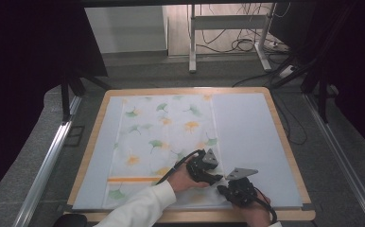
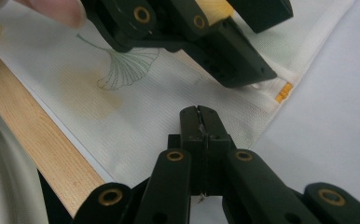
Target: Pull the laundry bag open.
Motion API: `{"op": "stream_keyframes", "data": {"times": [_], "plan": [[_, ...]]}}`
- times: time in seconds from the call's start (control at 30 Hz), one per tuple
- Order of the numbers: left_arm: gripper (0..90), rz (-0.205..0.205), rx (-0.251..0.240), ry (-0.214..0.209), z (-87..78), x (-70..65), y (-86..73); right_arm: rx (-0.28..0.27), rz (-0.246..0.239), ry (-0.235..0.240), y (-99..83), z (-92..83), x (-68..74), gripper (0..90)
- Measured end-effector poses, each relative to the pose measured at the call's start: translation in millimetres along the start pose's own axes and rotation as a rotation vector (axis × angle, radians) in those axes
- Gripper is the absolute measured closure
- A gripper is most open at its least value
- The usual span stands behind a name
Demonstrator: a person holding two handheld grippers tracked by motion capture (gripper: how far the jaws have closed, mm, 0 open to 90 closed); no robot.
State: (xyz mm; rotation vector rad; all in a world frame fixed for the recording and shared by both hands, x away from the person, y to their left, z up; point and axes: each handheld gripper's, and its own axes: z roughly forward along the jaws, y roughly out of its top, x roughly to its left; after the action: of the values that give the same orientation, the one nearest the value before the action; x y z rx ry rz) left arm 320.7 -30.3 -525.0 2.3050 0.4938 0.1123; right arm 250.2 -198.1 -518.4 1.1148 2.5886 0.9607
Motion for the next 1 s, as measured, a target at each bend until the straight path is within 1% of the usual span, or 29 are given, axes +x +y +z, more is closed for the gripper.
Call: {"op": "stream_keyframes", "data": {"times": [0.1,0.17,0.23,0.27,0.4,0.43,0.47,0.53,0.67,0.8,0.93,1.0], "plan": [[53.0,0.005,0.007,-0.007,2.2,-1.5,1.5,0.001,0.000,0.001,0.2,0.1,-0.3,89.1],[55.7,0.000,0.012,-0.014,3.6,-1.5,2.0,0.001,0.000,0.001,0.2,0.0,-0.2,89.1],[60.7,0.003,0.019,-0.027,3.7,-1.5,2.4,0.001,0.001,0.001,0.3,0.0,-0.2,89.2],[62.6,0.008,0.022,-0.026,3.6,-1.8,2.4,0.002,-0.001,0.001,0.3,0.0,-0.4,89.1],[69.1,-0.003,0.019,-0.038,3.0,-0.2,1.9,0.003,-0.001,0.001,0.3,0.0,-0.6,89.1],[71.6,-0.008,0.018,-0.031,2.4,1.0,1.6,0.003,-0.001,0.001,0.3,0.0,-0.6,89.2],[75.5,-0.009,0.020,-0.037,2.0,2.3,1.4,0.003,0.000,0.002,0.4,0.1,-0.6,89.1],[77.0,-0.012,0.020,-0.044,2.1,3.1,1.2,0.004,0.001,0.004,0.6,0.2,-0.6,89.2],[80.1,-0.001,0.022,-0.033,1.3,0.7,1.6,0.005,0.002,0.005,0.9,0.2,-0.8,89.1],[81.8,-0.018,0.017,-0.034,1.2,1.2,1.3,0.006,0.003,0.006,1.1,0.3,-1.0,89.1],[82.8,-0.019,0.014,-0.028,1.2,0.3,1.2,0.010,0.003,0.006,1.6,0.4,-1.2,89.1],[83.0,-0.027,0.009,-0.034,0.6,1.3,0.2,0.009,0.002,0.007,1.7,0.5,-1.5,89.1]]}}
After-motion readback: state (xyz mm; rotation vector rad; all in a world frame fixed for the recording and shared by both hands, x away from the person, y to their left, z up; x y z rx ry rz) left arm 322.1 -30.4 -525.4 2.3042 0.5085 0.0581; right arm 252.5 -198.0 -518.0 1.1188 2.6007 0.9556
